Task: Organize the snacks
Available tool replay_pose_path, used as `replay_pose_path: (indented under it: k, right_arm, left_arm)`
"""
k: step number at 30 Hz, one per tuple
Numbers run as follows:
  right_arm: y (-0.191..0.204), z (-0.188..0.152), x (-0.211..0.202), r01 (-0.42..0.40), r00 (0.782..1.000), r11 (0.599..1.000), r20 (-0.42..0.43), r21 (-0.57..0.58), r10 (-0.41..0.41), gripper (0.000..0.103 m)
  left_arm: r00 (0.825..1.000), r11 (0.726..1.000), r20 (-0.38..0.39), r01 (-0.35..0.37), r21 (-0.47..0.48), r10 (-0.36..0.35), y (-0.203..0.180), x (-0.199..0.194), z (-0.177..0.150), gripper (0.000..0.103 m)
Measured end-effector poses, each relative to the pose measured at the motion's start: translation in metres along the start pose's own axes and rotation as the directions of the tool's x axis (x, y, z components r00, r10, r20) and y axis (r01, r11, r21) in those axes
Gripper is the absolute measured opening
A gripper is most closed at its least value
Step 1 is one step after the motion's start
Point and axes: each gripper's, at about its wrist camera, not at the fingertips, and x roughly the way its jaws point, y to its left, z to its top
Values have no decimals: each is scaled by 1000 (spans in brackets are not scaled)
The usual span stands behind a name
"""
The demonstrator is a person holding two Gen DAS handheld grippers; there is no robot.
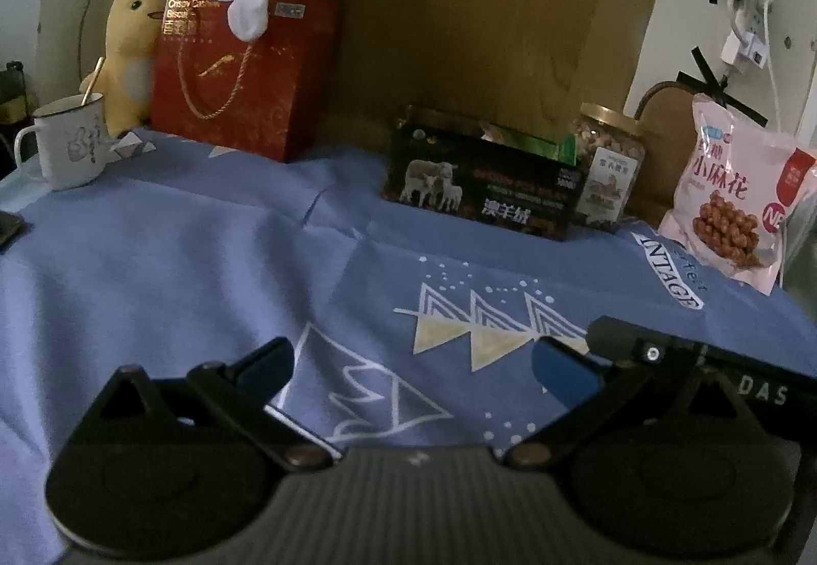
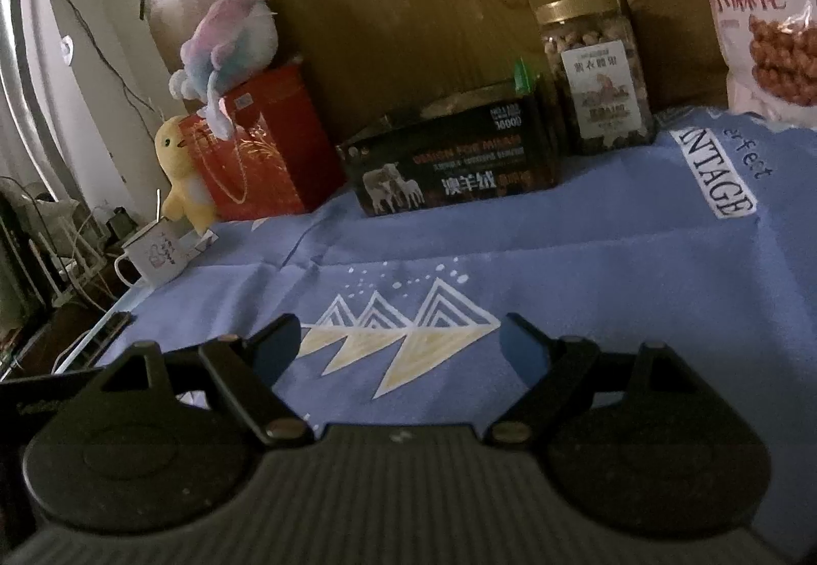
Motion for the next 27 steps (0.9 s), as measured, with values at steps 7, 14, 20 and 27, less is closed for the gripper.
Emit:
replay_pose_path:
  k: [7, 14, 20, 27]
  right_arm:
    - [4, 0, -12, 33, 999, 999, 19, -3, -33, 87]
    - [1, 0, -30, 75, 996, 997, 49, 17, -76, 87]
    - [-5, 0, -40, 99, 993, 993, 65, 59, -103, 87]
    - [0, -1, -40, 85, 994, 996, 67, 40, -88, 87]
  left_arm:
    - [999, 998, 28, -35, 48, 34, -5, 1, 0, 103]
    - [999, 996, 7, -42, 85, 42, -18, 10, 2, 103]
    - [996, 990, -14, -83, 115, 86, -22, 16, -1, 103]
    - [976, 954, 59, -219, 204, 211, -31, 9, -1, 103]
